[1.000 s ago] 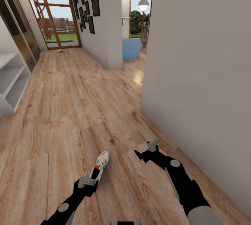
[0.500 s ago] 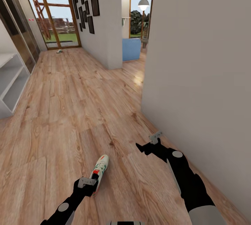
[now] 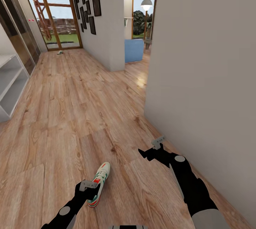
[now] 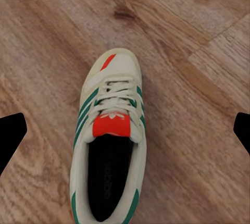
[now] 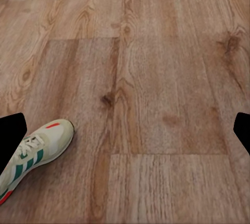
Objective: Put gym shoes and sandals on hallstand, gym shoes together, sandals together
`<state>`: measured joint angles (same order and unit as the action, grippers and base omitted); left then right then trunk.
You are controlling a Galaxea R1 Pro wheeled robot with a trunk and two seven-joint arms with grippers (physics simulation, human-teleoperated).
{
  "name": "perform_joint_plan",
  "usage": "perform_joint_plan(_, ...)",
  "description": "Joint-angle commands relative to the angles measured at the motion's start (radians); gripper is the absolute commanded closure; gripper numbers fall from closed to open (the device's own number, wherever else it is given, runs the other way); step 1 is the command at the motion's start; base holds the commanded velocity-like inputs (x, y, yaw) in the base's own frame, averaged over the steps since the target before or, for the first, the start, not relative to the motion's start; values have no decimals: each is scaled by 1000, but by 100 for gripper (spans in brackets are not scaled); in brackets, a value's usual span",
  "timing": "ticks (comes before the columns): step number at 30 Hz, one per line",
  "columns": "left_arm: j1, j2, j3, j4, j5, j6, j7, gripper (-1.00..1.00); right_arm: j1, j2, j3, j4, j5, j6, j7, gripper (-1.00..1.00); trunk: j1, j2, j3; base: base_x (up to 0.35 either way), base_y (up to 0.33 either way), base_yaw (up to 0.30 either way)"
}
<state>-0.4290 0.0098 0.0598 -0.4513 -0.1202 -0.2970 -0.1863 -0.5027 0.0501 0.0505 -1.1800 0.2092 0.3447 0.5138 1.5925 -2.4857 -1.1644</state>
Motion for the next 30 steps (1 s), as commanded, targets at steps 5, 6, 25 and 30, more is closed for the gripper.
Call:
perform_joint_plan(5, -1, -2, 5, 0, -11, -5, -5, -100, 0, -1, -4, -7, 9, 5, 6, -100, 0, 0, -1, 6, 0, 0)
perform_joint_plan(6, -1, -2, 5, -1, -11, -5, -5, -100, 0, -1, -4, -8, 9, 5, 6, -100, 0, 0, -1, 1, 0, 0)
perform_joint_plan(25, -1, -1, 5, 0, -12, -4, 2, -100, 0, -3, -21, -12, 9, 10, 33, -100, 12, -17, -68, 0, 0, 0)
perform_joint_plan(30, -1, -1, 5, 0, -12, -4, 2, -100, 0, -3, -22, -12, 9, 10, 33, -100, 15, -18, -95, 0, 0, 0)
